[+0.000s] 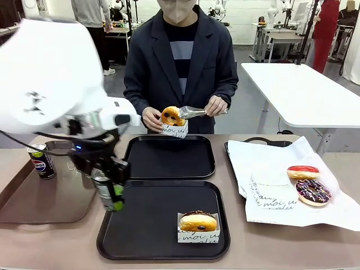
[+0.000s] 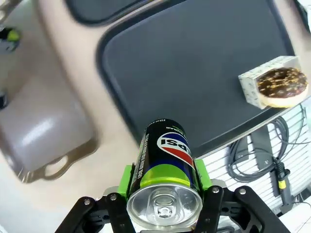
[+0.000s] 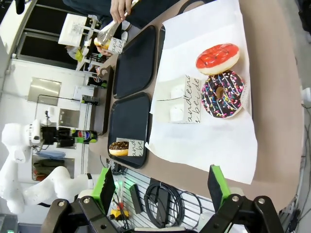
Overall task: Set up donuts and drinks on trays.
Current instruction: Pick up one Pepsi coke and place it on the Flat Tray.
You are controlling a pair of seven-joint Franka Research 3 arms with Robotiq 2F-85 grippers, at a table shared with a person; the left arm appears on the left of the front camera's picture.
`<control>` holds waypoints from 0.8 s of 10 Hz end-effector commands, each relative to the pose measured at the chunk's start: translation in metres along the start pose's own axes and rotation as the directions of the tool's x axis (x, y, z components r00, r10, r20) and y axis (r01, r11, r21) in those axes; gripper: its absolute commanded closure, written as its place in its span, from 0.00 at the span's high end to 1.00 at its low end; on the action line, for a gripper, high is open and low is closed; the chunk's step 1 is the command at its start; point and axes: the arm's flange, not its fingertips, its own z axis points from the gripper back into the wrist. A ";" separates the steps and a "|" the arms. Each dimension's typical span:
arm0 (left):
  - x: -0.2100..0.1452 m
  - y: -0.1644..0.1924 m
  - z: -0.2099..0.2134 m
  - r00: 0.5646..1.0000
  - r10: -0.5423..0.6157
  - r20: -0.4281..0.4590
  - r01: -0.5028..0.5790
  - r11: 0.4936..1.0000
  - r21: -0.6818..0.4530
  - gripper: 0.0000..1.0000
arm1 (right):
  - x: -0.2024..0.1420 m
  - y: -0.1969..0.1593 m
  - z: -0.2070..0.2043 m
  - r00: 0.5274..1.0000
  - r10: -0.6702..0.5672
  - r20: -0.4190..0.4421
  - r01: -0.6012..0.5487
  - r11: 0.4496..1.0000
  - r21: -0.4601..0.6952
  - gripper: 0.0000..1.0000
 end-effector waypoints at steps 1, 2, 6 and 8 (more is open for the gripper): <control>0.028 -0.012 -0.007 0.999 -0.033 0.000 0.033 0.997 -0.069 0.59 | 0.003 -0.001 -0.001 1.000 0.017 0.022 -0.017 0.999 0.032 1.00; 0.035 -0.023 -0.019 0.999 -0.052 -0.006 0.052 0.996 -0.077 0.59 | 0.003 -0.001 -0.001 1.000 0.017 0.022 -0.017 0.999 0.032 1.00; 0.036 -0.031 -0.064 0.991 -0.096 -0.096 0.093 0.995 -0.039 0.59 | 0.003 -0.001 -0.001 1.000 0.017 0.022 -0.017 0.999 0.032 1.00; 0.035 -0.030 -0.078 0.987 -0.108 -0.118 0.106 0.994 -0.028 0.59 | 0.003 -0.001 -0.001 1.000 0.017 0.022 -0.017 0.999 0.032 1.00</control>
